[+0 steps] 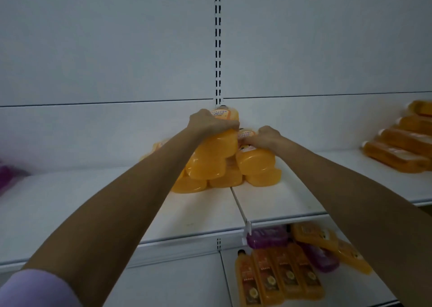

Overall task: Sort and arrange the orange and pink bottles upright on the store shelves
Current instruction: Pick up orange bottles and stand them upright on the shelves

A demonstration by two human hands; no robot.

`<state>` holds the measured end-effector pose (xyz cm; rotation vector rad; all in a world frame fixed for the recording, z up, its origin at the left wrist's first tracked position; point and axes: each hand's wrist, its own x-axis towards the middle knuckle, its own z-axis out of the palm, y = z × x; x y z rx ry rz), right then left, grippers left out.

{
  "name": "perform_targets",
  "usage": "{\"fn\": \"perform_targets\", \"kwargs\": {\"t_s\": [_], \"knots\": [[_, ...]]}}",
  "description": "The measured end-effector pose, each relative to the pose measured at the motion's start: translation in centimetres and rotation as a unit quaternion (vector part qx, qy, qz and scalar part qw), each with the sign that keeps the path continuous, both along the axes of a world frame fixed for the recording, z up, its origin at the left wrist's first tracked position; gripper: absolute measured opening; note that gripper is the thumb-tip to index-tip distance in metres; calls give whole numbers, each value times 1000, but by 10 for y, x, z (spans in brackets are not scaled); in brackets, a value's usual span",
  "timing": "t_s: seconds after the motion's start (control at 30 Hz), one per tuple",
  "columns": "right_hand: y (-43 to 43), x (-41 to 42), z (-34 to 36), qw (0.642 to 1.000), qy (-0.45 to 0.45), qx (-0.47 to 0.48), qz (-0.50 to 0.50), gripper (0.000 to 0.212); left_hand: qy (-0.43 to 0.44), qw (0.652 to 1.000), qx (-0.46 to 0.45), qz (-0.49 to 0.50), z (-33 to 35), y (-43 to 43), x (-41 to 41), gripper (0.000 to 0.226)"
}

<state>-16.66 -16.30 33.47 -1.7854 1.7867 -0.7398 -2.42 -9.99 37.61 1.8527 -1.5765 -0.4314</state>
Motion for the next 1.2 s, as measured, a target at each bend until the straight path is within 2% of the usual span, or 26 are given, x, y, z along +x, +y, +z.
{"fn": "perform_targets", "kwargs": {"t_s": [0.13, 0.23, 0.33, 0.4, 0.5, 0.57, 0.63, 0.73, 0.83, 1.0, 1.2], "knots": [[-18, 5, 0, 999, 25, 25, 19, 67, -45, 998, 31, -19, 2, -18, -2, 75], [-28, 10, -1, 998, -31, 53, 24, 58, -61, 996, 56, -21, 2, -26, -4, 71], [-35, 14, -6, 988, -149, 52, 1, 21, -105, 994, 28, -12, -1, -32, -10, 66], [-40, 13, -10, 986, -163, 45, -16, 23, -140, 990, 9, -13, -4, -35, -16, 59], [-41, 3, -13, 989, -140, 41, -3, 22, -127, 991, 21, -22, -4, -36, -25, 55], [-38, -9, -11, 995, -97, 16, -11, 41, -100, 995, 21, -15, -4, -35, -26, 58], [-35, -23, -10, 997, -62, -35, -18, 51, -97, 995, 1, 19, -8, -34, -26, 62], [-31, -39, -9, 996, -24, -90, 4, 50, -177, 982, -26, 67, -11, -20, -37, 61], [-19, -55, -11, 992, -8, -121, 28, 55, -194, 979, -59, 23, -12, 0, -58, 54], [10, -88, -12, 980, 34, -183, 64, 58, -175, 970, -166, -10, -23, 42, -94, 44], [54, -147, -27, 975, 30, -209, 62, 67, -165, 971, -170, -25, -53, 85, -143, 39]]}}
